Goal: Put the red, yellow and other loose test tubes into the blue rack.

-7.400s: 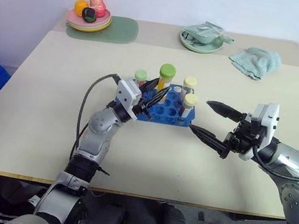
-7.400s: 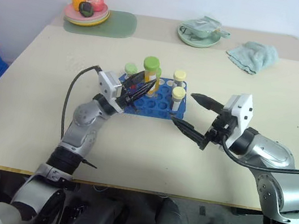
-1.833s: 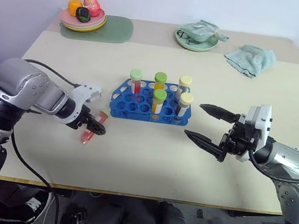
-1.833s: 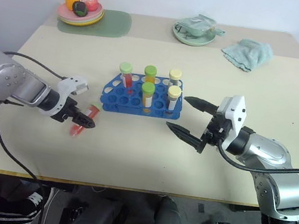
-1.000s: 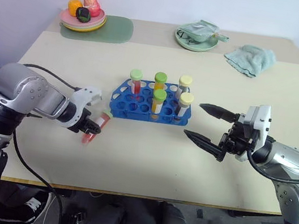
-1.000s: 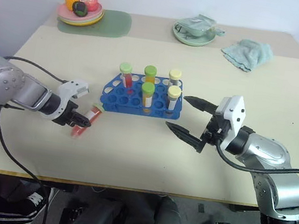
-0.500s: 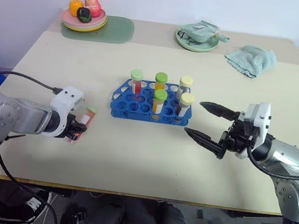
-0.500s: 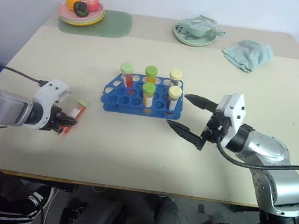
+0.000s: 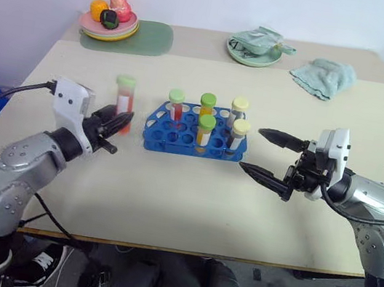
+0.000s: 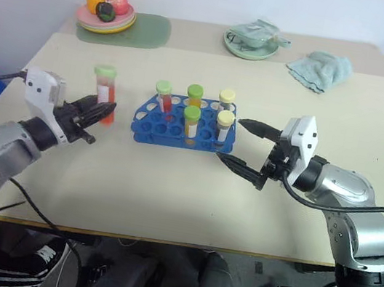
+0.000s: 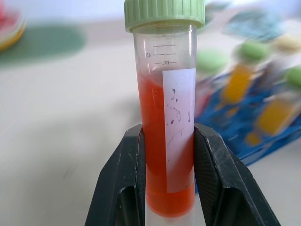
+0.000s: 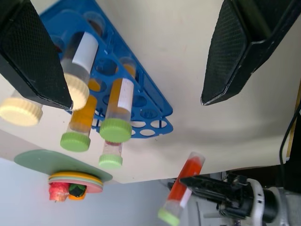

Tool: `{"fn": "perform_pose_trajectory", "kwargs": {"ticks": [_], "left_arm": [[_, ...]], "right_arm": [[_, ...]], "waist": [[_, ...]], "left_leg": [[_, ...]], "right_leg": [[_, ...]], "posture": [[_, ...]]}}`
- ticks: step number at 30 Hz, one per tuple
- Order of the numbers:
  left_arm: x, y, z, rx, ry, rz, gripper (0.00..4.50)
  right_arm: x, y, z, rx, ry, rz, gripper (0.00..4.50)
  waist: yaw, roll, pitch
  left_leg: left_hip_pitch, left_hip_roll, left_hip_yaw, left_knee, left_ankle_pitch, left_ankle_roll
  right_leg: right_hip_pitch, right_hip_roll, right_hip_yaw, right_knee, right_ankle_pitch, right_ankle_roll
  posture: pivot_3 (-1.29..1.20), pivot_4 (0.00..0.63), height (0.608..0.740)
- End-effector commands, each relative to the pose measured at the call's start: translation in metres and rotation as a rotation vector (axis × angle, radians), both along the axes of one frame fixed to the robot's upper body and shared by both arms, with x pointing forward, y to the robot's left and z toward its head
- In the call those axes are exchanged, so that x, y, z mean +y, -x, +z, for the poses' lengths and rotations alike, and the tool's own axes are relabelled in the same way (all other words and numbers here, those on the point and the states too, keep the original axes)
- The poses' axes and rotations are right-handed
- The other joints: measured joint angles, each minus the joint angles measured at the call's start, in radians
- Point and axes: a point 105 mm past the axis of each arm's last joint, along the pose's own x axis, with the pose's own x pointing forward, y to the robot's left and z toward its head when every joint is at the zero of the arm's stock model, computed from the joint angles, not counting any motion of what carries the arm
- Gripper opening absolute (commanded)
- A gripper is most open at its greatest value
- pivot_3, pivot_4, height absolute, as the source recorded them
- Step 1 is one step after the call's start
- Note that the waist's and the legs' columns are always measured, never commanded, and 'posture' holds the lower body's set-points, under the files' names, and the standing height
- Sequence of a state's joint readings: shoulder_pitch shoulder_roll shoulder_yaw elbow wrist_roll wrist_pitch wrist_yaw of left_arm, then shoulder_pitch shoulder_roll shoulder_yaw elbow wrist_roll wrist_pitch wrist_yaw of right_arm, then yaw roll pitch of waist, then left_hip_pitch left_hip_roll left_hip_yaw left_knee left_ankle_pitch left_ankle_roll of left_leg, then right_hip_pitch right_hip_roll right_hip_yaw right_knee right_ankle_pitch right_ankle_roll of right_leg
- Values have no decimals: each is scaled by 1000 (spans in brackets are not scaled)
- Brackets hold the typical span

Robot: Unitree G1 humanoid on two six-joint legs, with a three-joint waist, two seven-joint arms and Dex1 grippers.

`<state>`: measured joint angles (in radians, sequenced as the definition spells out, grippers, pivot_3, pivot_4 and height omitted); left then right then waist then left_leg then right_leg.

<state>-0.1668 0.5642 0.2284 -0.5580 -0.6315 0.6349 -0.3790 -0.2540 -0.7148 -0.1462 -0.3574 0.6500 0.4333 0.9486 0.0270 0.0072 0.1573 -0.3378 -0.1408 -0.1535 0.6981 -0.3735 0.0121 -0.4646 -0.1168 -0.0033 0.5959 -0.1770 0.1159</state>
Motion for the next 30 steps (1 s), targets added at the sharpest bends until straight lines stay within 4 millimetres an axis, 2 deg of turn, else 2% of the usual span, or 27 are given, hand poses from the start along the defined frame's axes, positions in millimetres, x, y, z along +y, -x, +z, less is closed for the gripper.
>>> {"fn": "perform_pose_trajectory", "kwargs": {"ticks": [1,6,11,20,30], "left_arm": [[-20,5,17,-219,-57,-98,812],[-44,0,14,-388,-54,-156,812],[-44,-8,-4,-479,-74,-91,812],[-51,-23,-35,-475,5,-91,812],[-62,-36,-47,-454,60,-101,812]], "right_arm": [[1,0,10,-45,-16,3,4500],[0,2,11,-50,-17,-12,4500],[-3,5,11,-54,-15,-32,4500],[-4,6,13,-65,-11,-45,4500],[-6,5,13,-73,-3,-57,4500]], "waist": [[8,0,0],[15,0,0],[12,0,0],[15,0,-1],[13,0,-1]], "left_leg": [[0,0,1,0,0,0],[0,0,1,1,0,1],[0,0,2,0,0,1],[0,0,3,1,0,1],[0,1,3,1,0,1]], "right_leg": [[0,0,0,0,0,0],[0,0,0,0,0,0],[0,0,0,-1,0,0],[1,0,0,-1,0,0],[0,0,0,-1,1,0]], "posture": [[0,150,740],[0,150,740],[0,150,740],[0,150,740],[0,150,740]]}}
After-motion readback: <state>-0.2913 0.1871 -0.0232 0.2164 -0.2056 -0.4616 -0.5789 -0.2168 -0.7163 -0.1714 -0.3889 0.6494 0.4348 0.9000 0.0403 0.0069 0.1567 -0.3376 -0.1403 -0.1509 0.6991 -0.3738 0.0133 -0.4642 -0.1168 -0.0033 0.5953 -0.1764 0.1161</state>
